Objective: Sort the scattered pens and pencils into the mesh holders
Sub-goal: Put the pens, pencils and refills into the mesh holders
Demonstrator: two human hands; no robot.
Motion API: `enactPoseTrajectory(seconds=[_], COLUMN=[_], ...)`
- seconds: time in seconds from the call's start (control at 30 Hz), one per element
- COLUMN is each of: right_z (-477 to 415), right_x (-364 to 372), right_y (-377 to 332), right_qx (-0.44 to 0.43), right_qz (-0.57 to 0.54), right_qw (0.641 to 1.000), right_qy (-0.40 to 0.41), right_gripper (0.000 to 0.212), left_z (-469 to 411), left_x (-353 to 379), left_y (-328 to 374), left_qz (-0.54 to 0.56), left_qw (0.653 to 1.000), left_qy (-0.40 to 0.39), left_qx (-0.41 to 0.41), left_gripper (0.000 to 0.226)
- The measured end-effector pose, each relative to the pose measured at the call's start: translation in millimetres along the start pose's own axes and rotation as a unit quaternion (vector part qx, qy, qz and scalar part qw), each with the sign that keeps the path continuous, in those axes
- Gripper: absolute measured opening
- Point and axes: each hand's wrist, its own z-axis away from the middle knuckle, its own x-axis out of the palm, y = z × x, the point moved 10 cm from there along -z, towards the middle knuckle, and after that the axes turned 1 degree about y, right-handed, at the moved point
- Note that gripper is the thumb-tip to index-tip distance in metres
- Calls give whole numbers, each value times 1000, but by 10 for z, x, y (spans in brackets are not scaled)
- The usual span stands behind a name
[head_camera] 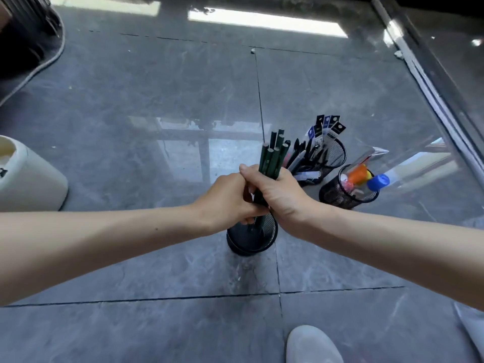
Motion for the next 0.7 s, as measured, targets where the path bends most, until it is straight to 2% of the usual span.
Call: enactPoseTrajectory(seconds=[0.07,0.13,0.27,0.4,0.63,0.7], right_z=[-13,-44,-59,-83,-103,-107], right_x=[39,44,104,17,-109,-118], right_y=[52,97,235,362,434,447], right_qx=[-8,-23,-17,-9,-6,-4], right_qz=[4,54,106,149,178,179], right_qw=[1000,998,990,985,978,978], right_qy=[-21,-35,-88,-88,-110,-109], right_gripper=[38,38,34,24,11,20], left_z=[37,46,37,9,-36,-37], left_x=[13,23,55,114,64,59], left_y=[-102,-218,-382,-483,-657,-687], left_qz=[9,-28,-59,-94,-72,-79], left_qw=[1000,999,998,995,997,996], left_qy=[-13,-15,-12,-36,-25,-26], left_qx=[-5,-9,-9,-9,-23,-23], left_gripper=[21,14,28,31,31,29])
